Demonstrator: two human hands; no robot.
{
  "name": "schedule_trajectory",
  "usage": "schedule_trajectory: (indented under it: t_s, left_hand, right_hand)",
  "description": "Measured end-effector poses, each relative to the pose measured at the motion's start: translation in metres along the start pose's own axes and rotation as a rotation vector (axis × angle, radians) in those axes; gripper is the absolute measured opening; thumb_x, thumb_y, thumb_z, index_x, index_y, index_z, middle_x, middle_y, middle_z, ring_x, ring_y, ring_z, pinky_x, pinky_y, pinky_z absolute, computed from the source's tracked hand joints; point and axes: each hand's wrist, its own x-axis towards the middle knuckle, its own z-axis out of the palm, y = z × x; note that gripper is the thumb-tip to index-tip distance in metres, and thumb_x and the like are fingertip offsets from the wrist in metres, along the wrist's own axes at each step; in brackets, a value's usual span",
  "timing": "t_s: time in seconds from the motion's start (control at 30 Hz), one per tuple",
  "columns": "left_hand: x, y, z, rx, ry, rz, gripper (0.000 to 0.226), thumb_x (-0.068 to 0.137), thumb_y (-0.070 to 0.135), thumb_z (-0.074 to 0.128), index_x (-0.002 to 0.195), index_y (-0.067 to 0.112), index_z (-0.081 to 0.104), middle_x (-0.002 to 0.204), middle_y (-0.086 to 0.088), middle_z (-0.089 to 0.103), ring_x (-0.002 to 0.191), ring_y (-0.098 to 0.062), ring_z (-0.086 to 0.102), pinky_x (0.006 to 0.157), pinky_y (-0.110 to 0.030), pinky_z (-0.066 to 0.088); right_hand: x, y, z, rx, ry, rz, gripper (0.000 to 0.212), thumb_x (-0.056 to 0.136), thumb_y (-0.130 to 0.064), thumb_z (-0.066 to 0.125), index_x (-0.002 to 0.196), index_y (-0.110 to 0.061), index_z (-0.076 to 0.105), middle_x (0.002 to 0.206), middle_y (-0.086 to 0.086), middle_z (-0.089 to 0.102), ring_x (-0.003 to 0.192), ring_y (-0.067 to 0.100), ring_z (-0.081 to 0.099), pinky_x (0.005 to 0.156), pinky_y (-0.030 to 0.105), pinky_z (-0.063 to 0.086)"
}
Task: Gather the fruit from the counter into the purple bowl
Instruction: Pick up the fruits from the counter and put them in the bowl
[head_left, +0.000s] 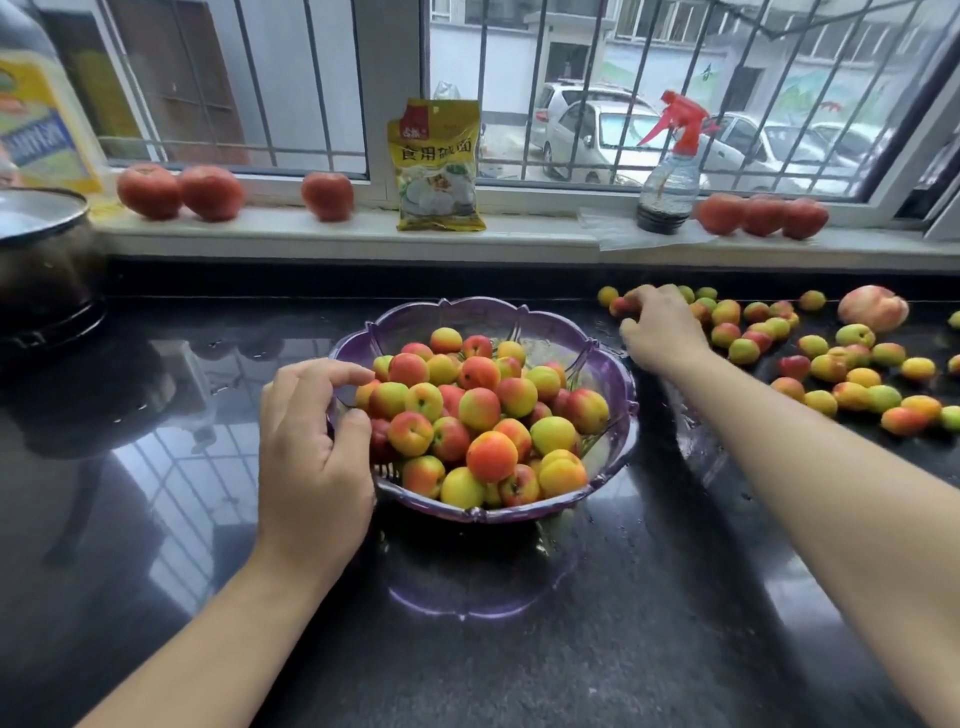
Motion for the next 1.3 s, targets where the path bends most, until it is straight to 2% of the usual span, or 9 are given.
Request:
schedule_trajectory:
  t_s: [0.17,0.37,0.47,0.67,0.73,0.8,0.87,1.07,1.3]
  left_hand:
    - [0.001,-0.002,0.000,0.019,0.016,0.020,0.029,0.088,0.007,0.049,0.104,0.027,0.063,0.105,0.023,0.053,0.103,-0.008,0.050,0.089,-0.013,0.037]
    - [0.000,-0.003,0.000,0.018,0.015,0.021,0.028,0.089,0.008,0.049,0.104,0.027,0.063,0.105,0.023,0.054,0.106,-0.006,0.050,0.090,-0.013,0.037]
    - [0.000,-0.002,0.001,0.021,0.011,0.015,0.027,0.089,0.009,0.049,0.104,0.026,0.063,0.105,0.020,0.055,0.105,-0.007,0.050,0.089,-0.013,0.036]
    - [0.000,-0.001,0.000,0.025,0.011,-0.001,0.025,0.088,0.010,0.049,0.103,0.025,0.064,0.104,0.018,0.055,0.103,-0.005,0.048,0.086,-0.007,0.033]
    - [0.000,0.000,0.001,0.021,0.008,-0.011,0.025,0.089,0.011,0.049,0.103,0.024,0.064,0.104,0.019,0.055,0.104,-0.004,0.048,0.086,-0.006,0.033]
    - [-0.001,0.000,0.002,0.020,0.001,-0.020,0.024,0.089,0.012,0.048,0.103,0.025,0.063,0.102,0.020,0.054,0.103,-0.005,0.047,0.085,-0.006,0.033]
    - [-0.001,0.001,0.001,0.018,0.002,-0.030,0.024,0.089,0.013,0.048,0.103,0.026,0.063,0.101,0.020,0.053,0.100,-0.005,0.047,0.084,-0.006,0.033]
    - [-0.001,0.002,-0.002,0.020,0.017,-0.031,0.023,0.088,0.013,0.051,0.104,0.024,0.063,0.102,0.016,0.054,0.100,0.003,0.049,0.085,-0.003,0.033]
    - [-0.001,0.001,-0.003,0.018,0.011,-0.037,0.024,0.087,0.014,0.051,0.103,0.028,0.063,0.103,0.018,0.055,0.100,-0.001,0.050,0.085,-0.005,0.035]
  right_hand:
    - [0.030,-0.008,0.021,-0.185,0.017,-0.036,0.048,0.100,-0.023,0.050,0.145,-0.009,0.041,0.144,0.017,0.042,0.122,0.044,0.052,0.095,0.047,0.046]
    - [0.026,-0.005,0.039,-0.227,0.155,-0.035,0.037,0.098,-0.020,0.059,0.132,-0.006,0.050,0.129,0.020,0.049,0.110,0.045,0.058,0.078,0.041,0.045]
    - [0.026,0.000,0.038,-0.218,0.116,0.043,0.038,0.098,-0.027,0.061,0.129,-0.005,0.056,0.131,0.019,0.042,0.107,0.045,0.059,0.085,0.043,0.048]
    - [0.017,-0.021,-0.001,0.335,0.170,0.160,0.031,0.091,-0.035,0.068,0.111,-0.011,0.065,0.113,0.012,0.067,0.103,0.032,0.063,0.089,0.040,0.051]
    - [-0.009,-0.041,-0.035,0.640,0.056,0.082,0.025,0.092,-0.034,0.070,0.108,-0.015,0.067,0.098,0.004,0.073,0.091,0.024,0.069,0.079,0.039,0.059]
    - [-0.041,-0.062,-0.068,0.730,-0.252,-0.120,0.020,0.094,-0.030,0.070,0.111,-0.018,0.067,0.096,0.000,0.075,0.088,0.017,0.071,0.075,0.031,0.059]
    - [-0.068,-0.083,-0.085,0.517,-0.467,-0.315,0.017,0.094,-0.031,0.071,0.109,-0.024,0.069,0.096,-0.005,0.077,0.086,0.012,0.072,0.075,0.028,0.058]
    - [-0.073,-0.106,-0.061,0.075,-0.523,-0.390,0.016,0.096,-0.032,0.066,0.111,-0.030,0.070,0.100,-0.012,0.070,0.091,0.005,0.066,0.072,0.021,0.051]
    - [-0.030,-0.055,-0.061,0.715,-0.122,0.034,0.011,0.097,-0.024,0.062,0.095,-0.017,0.072,0.084,0.002,0.075,0.058,0.011,0.058,0.052,0.025,0.043]
